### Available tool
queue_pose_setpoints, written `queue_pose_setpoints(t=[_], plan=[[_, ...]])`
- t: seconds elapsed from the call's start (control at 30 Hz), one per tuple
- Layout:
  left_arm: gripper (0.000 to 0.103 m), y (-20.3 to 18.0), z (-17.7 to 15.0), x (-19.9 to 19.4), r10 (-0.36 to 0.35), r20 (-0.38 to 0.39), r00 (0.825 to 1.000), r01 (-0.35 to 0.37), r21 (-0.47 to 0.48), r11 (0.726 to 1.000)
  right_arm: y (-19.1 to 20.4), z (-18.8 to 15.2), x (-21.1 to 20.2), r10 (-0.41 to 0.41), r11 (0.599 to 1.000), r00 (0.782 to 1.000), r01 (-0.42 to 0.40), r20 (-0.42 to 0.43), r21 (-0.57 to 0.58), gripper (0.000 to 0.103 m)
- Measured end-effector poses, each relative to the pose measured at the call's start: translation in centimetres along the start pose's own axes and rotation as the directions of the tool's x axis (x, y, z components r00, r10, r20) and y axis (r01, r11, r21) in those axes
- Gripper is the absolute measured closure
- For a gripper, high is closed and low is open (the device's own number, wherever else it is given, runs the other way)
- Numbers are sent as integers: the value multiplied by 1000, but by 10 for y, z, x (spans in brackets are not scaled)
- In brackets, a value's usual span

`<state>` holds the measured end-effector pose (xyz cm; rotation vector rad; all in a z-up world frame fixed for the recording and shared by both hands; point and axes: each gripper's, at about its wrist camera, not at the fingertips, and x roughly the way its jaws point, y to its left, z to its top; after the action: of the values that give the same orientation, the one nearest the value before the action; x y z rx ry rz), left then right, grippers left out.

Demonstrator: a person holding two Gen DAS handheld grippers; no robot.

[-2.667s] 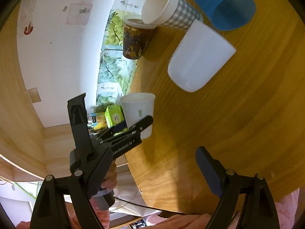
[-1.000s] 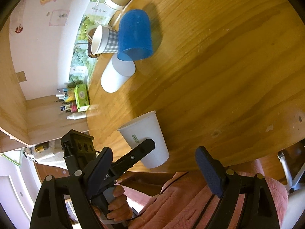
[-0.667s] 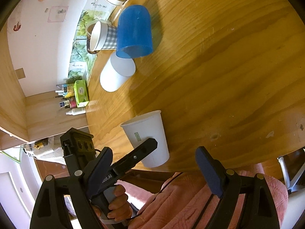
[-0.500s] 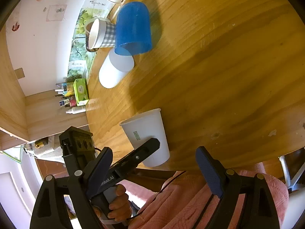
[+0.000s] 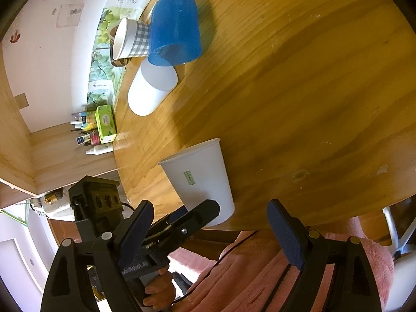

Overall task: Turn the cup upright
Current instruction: 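Close the right tool on the panda cup while the left tool opens and releases it, then rotate the held panda cup with the right tool so its rim faces up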

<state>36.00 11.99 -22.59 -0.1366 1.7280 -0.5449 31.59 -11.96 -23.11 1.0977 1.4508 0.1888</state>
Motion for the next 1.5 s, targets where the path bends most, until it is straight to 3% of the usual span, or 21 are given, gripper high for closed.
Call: queue_pose_setpoints(t=[0.27,0.53,1.0,1.13,1.3,1.5], plan=[[20,4,-10,-5,23,-32,999,-21,48,999,8,-1,11,-54,998,998,54,20,-18,13],[20,13,-20,-15,58,-46,997,-53,108,993,18,2,25,-167,984,983,171,72,-55,13],[20,32,-17,-31,113,-52,992,-104,158,982,20,8,41,-213,977,970,211,118,32,13],[20,32,-15,-34,121,-47,992,-111,175,978,25,8,41,-290,956,943,293,164,7,16],[20,37,-11,-38,126,-41,991,-117,183,976,22,7,45,-298,954,938,297,178,33,20],[20,36,-9,-40,114,-41,993,-105,182,978,26,4,50,-317,948,927,314,201,45,34]])
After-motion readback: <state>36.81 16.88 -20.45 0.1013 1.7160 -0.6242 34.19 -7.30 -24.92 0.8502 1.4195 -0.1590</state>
